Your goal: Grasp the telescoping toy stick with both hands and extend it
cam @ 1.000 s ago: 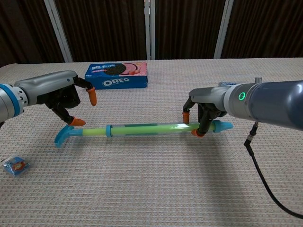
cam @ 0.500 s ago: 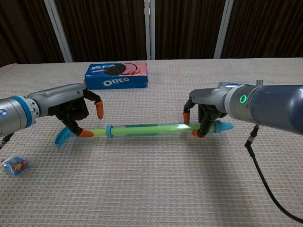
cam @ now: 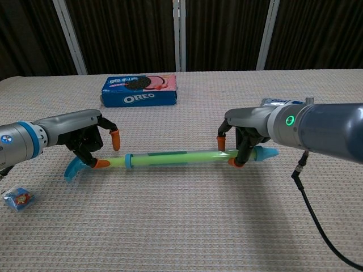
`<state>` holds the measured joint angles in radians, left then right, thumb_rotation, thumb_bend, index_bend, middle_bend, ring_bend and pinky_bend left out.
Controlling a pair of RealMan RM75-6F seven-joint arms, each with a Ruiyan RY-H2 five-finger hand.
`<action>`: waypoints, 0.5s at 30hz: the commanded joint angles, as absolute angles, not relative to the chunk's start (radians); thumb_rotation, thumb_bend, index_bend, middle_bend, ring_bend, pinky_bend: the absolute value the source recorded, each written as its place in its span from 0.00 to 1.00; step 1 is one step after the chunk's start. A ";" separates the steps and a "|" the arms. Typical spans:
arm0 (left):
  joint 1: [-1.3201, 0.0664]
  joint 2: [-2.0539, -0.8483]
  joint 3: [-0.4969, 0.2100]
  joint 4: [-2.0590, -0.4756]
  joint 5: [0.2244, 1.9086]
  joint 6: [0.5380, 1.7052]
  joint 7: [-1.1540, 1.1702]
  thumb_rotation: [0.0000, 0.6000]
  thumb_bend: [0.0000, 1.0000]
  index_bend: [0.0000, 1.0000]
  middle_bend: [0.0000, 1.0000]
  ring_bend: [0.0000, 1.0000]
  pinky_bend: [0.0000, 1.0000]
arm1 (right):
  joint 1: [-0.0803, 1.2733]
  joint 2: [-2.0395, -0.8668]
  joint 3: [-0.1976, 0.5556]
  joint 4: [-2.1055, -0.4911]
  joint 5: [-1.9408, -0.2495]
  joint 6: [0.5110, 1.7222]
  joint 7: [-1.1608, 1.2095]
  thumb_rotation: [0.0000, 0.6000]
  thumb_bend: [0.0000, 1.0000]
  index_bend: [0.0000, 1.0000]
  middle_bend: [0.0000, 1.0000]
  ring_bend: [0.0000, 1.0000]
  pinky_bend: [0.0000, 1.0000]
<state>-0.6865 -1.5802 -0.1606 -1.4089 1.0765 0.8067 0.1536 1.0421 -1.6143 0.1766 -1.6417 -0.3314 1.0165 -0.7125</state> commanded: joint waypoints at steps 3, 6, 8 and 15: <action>-0.692 -1.582 -0.154 -1.405 1.072 0.799 0.147 1.00 0.32 0.46 0.93 0.88 1.00 | 1.044 -1.620 0.177 -1.634 -0.328 1.013 -0.711 1.00 0.41 0.60 1.00 1.00 1.00; -0.695 -1.572 -0.154 -1.418 1.063 0.785 0.134 1.00 0.32 0.46 0.93 0.88 1.00 | 1.044 -1.622 0.175 -1.629 -0.328 1.013 -0.712 1.00 0.41 0.60 1.00 1.00 1.00; -0.697 -1.562 -0.152 -1.426 1.060 0.782 0.136 1.00 0.32 0.46 0.93 0.88 1.00 | 1.044 -1.622 0.176 -1.628 -0.327 1.013 -0.711 1.00 0.41 0.60 1.00 1.00 1.00; -0.703 -1.538 -0.144 -1.450 1.030 0.781 0.161 1.00 0.32 0.46 0.93 0.88 1.00 | 1.043 -1.621 0.176 -1.626 -0.328 1.012 -0.709 1.00 0.41 0.60 1.00 1.00 1.00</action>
